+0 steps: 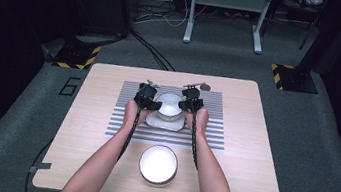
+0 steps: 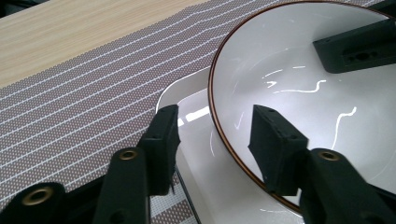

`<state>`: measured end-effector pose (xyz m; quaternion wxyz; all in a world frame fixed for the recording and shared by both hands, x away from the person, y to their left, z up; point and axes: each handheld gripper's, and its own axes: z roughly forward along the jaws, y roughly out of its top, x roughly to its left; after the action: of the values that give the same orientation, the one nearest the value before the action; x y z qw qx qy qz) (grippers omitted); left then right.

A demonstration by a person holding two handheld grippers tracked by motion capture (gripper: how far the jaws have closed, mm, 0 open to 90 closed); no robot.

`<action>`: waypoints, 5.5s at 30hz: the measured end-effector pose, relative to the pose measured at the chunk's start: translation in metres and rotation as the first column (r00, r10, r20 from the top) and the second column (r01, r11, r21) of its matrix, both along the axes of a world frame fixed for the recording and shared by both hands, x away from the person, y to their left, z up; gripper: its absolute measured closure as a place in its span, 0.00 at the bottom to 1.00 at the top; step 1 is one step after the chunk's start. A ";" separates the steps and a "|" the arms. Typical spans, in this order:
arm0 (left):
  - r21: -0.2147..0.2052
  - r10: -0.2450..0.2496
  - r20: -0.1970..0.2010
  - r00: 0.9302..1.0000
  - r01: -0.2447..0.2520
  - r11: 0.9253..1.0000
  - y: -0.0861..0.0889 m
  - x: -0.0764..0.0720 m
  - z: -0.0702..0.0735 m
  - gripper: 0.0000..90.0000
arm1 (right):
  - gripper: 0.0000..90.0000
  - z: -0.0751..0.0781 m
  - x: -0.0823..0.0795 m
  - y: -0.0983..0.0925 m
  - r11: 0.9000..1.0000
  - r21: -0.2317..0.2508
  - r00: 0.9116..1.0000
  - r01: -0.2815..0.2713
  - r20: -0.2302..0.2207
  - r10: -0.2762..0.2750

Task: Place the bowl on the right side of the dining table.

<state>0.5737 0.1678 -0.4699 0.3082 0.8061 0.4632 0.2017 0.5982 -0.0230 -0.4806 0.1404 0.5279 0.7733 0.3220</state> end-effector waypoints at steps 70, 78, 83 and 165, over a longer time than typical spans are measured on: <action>-0.004 -0.123 0.076 0.989 0.124 0.992 0.062 -0.087 0.058 0.00 | 0.00 0.066 -0.094 -0.049 0.988 0.011 0.971 -0.153 0.185 0.148; 0.007 -0.129 0.084 0.988 0.129 0.992 0.070 -0.101 0.054 0.00 | 0.00 0.070 -0.110 -0.058 0.987 0.014 0.966 -0.157 0.208 0.151; 0.012 -0.124 0.085 0.989 0.123 0.992 0.077 -0.108 0.051 0.00 | 0.00 0.072 -0.119 -0.065 0.988 0.014 0.964 -0.155 0.220 0.148; -0.025 0.081 0.091 0.993 -0.079 0.997 0.176 -0.225 -0.007 0.00 | 0.00 0.029 -0.242 -0.199 0.995 0.034 0.965 0.093 0.244 -0.098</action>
<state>0.3490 0.3434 -0.4770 0.3296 0.7735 0.4824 0.2459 0.3562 -0.2216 -0.4514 0.2443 0.5223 0.7201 0.3860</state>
